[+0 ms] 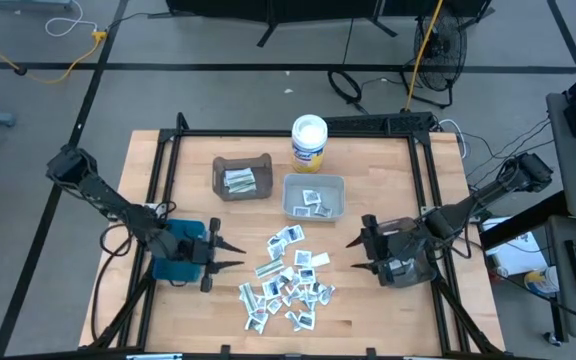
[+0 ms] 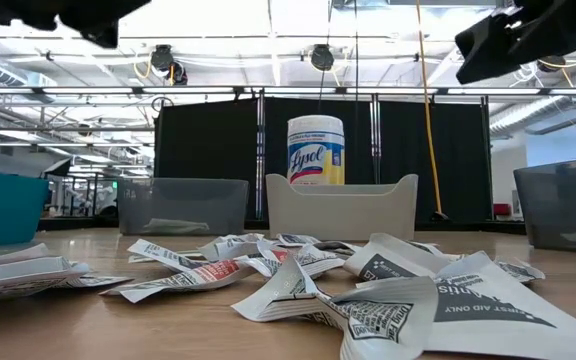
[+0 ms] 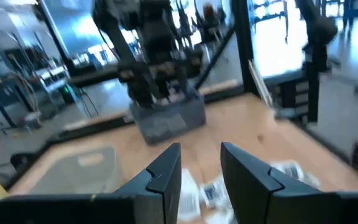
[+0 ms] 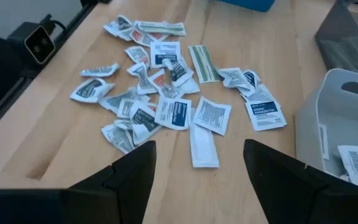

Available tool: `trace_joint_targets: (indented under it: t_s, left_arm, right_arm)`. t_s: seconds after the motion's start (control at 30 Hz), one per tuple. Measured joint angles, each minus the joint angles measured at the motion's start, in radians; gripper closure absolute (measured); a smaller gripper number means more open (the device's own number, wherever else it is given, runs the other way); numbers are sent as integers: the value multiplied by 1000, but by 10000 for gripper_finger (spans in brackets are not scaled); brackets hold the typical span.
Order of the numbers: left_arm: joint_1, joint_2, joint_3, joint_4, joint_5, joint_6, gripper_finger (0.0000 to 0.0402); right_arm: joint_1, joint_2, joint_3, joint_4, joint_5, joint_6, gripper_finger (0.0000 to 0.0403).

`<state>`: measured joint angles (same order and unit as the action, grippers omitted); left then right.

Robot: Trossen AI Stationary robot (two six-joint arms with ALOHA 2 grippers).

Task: Pick & Place First Aid Supplies
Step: Put the green bandage pack into the top black bin

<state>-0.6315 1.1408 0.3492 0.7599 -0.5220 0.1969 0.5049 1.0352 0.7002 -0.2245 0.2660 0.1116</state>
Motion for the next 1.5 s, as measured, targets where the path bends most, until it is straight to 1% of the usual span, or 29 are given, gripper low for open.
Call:
trace_joint_targets:
  t_s: [0.1, 0.27, 0.37, 0.47, 0.53, 0.67, 0.8, 0.9, 1.03, 1.13, 1.2, 1.33, 1.5]
  left_arm:
    - [28, -1, 0, 42, 10, -30, 282]
    - [99, 2, 0, 15, 109, -124, 282]
    - [123, 10, 2, 18, 104, -111, 282]
    - [127, 9, 2, 47, 105, -77, 282]
    - [127, 9, 2, 50, 106, -92, 282]
    - [127, 9, 3, 3, 106, -131, 282]
    - [129, 9, 3, -58, 102, -146, 282]
    - [129, 12, 3, -72, 85, -127, 282]
    - [129, 12, 3, -104, 77, -120, 282]
    - [129, 12, 3, -135, 77, -121, 282]
    - [129, 12, 3, -153, 77, -120, 282]
    - [129, 12, 3, -183, 77, -126, 282]
    - [129, 12, 3, -213, 77, -144, 282]
  right_arm:
    - [-1, 30, 0, 60, -4, -40, 165]
    - [-1, 100, 0, 163, -8, -129, 165]
    - [-7, 140, 0, 225, -13, -178, 165]
    - [-33, 178, 0, 297, -83, -221, 165]
    - [-61, 213, 0, 341, -144, -227, 165]
    - [-134, 288, 0, 366, -238, -208, 165]
    - [-198, 374, 18, 363, -269, -204, 165]
    - [-226, 457, 69, 322, -273, -208, 165]
    - [-248, 557, 183, 178, -322, -205, 165]
    - [-259, 604, 255, 69, -322, -203, 165]
    - [-265, 627, 285, 37, -321, -202, 165]
    - [-269, 654, 295, 24, -319, -179, 165]
    - [-268, 676, 274, -8, -313, -126, 165]
